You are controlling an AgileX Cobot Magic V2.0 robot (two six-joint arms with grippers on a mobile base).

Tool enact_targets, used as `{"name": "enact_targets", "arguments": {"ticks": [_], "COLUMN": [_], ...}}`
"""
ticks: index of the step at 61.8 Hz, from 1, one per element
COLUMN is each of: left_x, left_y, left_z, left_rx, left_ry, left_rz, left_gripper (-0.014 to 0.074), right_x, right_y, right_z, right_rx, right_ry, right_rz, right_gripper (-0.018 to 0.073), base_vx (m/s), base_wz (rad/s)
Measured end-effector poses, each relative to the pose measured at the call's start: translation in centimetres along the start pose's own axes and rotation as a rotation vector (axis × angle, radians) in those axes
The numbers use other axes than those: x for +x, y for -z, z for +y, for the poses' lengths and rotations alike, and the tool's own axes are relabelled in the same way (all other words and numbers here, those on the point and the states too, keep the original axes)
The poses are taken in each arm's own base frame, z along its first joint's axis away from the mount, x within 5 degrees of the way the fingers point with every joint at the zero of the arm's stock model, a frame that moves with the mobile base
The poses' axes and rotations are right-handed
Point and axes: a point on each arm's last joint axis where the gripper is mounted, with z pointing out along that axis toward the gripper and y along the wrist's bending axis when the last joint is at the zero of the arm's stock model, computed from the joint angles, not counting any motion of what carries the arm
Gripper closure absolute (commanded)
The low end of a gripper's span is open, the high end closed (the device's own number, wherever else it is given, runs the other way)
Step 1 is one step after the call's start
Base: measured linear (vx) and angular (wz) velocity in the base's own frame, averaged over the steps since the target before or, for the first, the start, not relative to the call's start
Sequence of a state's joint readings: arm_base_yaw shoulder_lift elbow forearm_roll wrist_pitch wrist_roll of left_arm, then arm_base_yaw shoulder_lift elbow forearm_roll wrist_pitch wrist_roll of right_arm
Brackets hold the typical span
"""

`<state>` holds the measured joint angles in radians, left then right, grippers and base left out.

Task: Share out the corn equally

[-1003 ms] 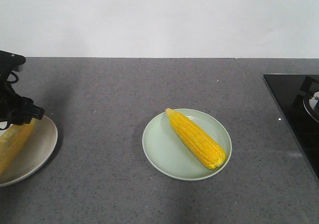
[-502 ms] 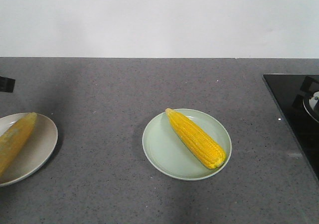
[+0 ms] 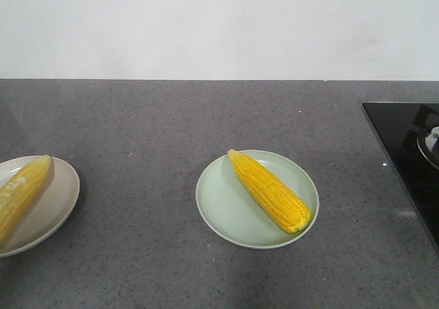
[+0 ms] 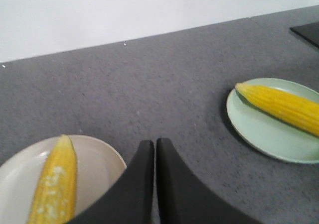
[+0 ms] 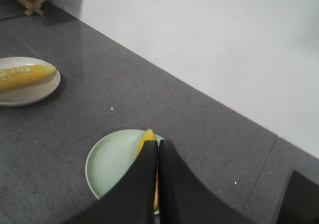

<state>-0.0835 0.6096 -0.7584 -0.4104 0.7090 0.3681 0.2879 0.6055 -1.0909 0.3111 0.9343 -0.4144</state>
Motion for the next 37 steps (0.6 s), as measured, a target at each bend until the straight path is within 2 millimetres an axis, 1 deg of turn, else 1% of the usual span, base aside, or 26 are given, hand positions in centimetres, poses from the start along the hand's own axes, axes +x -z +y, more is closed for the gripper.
{"name": "enact_targets", "arguments": {"ticks": [4, 5, 8, 12, 17, 21, 24, 37], "left_x": [2.2, 3.0, 4.8, 6.4, 7.8, 8.1, 8.0, 7.6], "left_y": [0.1, -0.1, -0.3, -0.4, -0.6, -0.5, -0.5, -0.5], "left_z": [-0.3, -0.3, -0.4, -0.5, -0.5, -0.5, -0.4, -0.3], "left_rx": [0.015, 0.019, 0.027, 0.034, 0.033, 0.027, 0.020, 0.004], "left_ry": [0.016, 0.024, 0.041, 0.061, 0.077, 0.081, 0.083, 0.088], "left_rz": [0.003, 0.016, 0.029, 0.034, 0.033, 0.013, -0.005, -0.048], "left_gripper": [0.0604, 0.0604, 0.0604, 0.0604, 0.0604, 0.0604, 0.0604, 0.0604], "right_x": [2.8, 3.8, 5.4, 8.0, 9.9, 11.1, 11.5, 11.6], "right_y": [-0.9, -1.1, -1.4, -2.2, -2.6, -3.0, -3.0, -3.0], "right_z": [0.3, 0.4, 0.6, 0.9, 1.2, 1.3, 1.3, 1.3], "right_rx": [0.012, 0.013, 0.023, 0.032, 0.042, 0.052, 0.056, 0.066], "right_ry": [-0.025, -0.034, -0.058, -0.085, -0.095, -0.101, -0.101, -0.101], "right_rz": [0.014, 0.022, 0.017, 0.036, 0.034, 0.029, 0.022, 0.001], "right_gripper": [0.0564, 0.0564, 0.0564, 0.0564, 0.0564, 0.0564, 0.0564, 0.0564], "base_vx": [0.00, 0.00, 0.00, 0.00, 0.00, 0.00, 0.00, 0.00], "base_wz": [0.00, 0.00, 0.00, 0.00, 0.00, 0.00, 0.00, 0.00]}}
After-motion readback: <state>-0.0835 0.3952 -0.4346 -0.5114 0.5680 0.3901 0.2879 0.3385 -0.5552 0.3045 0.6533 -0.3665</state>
